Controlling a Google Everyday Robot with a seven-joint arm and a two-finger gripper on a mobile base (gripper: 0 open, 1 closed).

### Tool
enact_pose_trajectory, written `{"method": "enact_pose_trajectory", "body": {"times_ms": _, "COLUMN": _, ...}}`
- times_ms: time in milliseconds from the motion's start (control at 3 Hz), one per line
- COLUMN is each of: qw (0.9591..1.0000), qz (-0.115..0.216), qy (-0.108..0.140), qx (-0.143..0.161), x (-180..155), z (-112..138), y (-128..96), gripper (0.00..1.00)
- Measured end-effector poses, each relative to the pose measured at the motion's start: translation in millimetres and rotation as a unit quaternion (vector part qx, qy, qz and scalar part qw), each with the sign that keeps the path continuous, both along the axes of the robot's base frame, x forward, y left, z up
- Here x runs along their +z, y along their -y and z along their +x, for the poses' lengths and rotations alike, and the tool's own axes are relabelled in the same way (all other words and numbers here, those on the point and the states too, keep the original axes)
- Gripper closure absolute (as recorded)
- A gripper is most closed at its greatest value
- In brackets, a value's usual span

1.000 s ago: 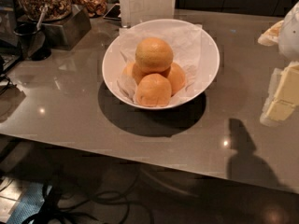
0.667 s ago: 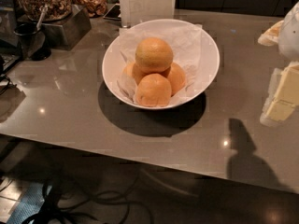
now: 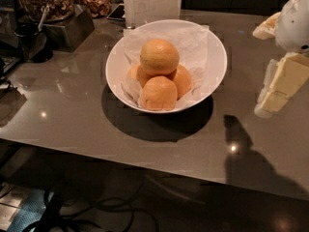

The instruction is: Pick orange from white bowl

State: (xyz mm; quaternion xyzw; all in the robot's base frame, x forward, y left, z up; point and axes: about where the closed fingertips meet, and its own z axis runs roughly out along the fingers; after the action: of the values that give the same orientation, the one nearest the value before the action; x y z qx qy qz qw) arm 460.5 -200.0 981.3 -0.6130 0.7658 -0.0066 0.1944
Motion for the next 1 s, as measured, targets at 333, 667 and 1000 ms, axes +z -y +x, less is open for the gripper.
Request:
{"method": "enact_pose_trajectory", "body": {"times_ms": 333, "qw": 0.9973, "qz": 0.059, "qy": -0.007, "qx": 0.042, "x": -2.4, "z": 30.2, "y": -28.5, "gripper": 0.0}}
{"method": "enact_pose_trajectory", "body": {"times_ms": 667, "qw": 0.9906, "qz": 0.104, "qy": -0.025, "qx": 0.085, "x": -9.4, "z": 57.3, "y": -64.5, "gripper": 0.0}}
{"method": "enact_pose_trajectory", "body": {"times_ms": 1000, "qw": 0.9908, "qz": 0.105, "qy": -0.022, "qx": 0.083, "x": -9.0, "z": 58.6, "y": -64.1, "gripper": 0.0}}
